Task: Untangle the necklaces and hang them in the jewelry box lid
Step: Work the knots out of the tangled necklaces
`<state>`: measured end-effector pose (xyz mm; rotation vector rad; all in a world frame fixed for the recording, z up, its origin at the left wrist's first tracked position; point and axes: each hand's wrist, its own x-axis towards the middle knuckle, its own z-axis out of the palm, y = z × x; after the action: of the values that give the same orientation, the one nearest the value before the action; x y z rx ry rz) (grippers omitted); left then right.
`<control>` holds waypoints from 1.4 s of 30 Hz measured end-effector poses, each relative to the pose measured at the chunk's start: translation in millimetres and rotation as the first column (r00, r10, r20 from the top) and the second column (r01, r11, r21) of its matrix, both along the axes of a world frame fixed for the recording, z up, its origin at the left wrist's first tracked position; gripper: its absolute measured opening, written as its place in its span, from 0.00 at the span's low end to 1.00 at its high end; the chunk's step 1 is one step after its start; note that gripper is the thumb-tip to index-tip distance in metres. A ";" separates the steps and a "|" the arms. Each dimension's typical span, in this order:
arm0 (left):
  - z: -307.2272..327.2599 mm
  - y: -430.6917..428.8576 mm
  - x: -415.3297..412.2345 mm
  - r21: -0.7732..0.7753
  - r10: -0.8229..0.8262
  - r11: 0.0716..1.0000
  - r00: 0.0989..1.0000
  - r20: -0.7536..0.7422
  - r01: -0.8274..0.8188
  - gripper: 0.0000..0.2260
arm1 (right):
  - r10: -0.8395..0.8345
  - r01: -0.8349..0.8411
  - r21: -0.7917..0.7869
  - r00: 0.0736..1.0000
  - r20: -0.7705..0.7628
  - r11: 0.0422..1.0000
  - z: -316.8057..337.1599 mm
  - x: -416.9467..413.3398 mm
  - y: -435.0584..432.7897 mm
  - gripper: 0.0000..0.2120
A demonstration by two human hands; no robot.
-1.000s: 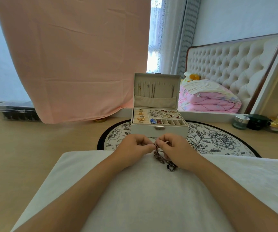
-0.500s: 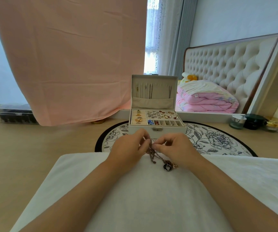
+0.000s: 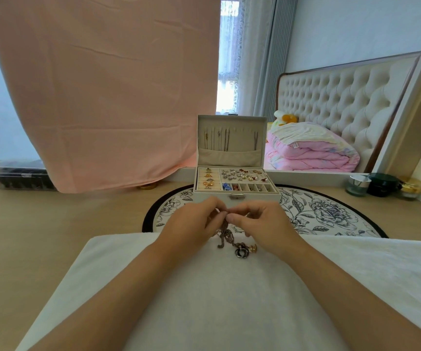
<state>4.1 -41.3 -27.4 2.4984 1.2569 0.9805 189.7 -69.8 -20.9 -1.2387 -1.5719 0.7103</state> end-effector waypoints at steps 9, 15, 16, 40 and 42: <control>0.2 -1.8 7.6 0.282 0.095 0.959 0.953 -0.288 -0.010 0.11 | 0.085 -0.051 -0.090 0.899 0.430 0.995 -5.4 0.6 1.9 0.09; -2.3 -0.4 10.0 0.473 0.013 0.880 0.994 -0.110 0.041 0.11 | 0.048 -0.068 0.007 0.767 0.639 0.998 8.9 -2.5 -1.0 0.15; -2.6 -0.8 9.1 0.492 0.009 0.870 0.996 -0.085 0.034 0.10 | 0.040 -0.074 0.025 0.765 0.643 0.997 10.6 -1.4 -2.3 0.16; -12.3 -4.5 11.8 -0.101 0.016 0.995 0.995 -0.095 -0.026 0.05 | -0.020 -0.015 0.142 0.969 0.245 0.990 19.5 2.2 -5.7 0.09; -12.0 -3.1 9.0 -0.144 -0.033 0.989 0.997 0.070 0.043 0.08 | 0.050 -0.056 0.044 0.990 0.135 0.997 17.8 2.8 -5.5 0.09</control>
<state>13.1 -44.4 -39.3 2.3503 1.2100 0.9201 192.4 -75.3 -3.1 -1.2344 -1.7275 0.6309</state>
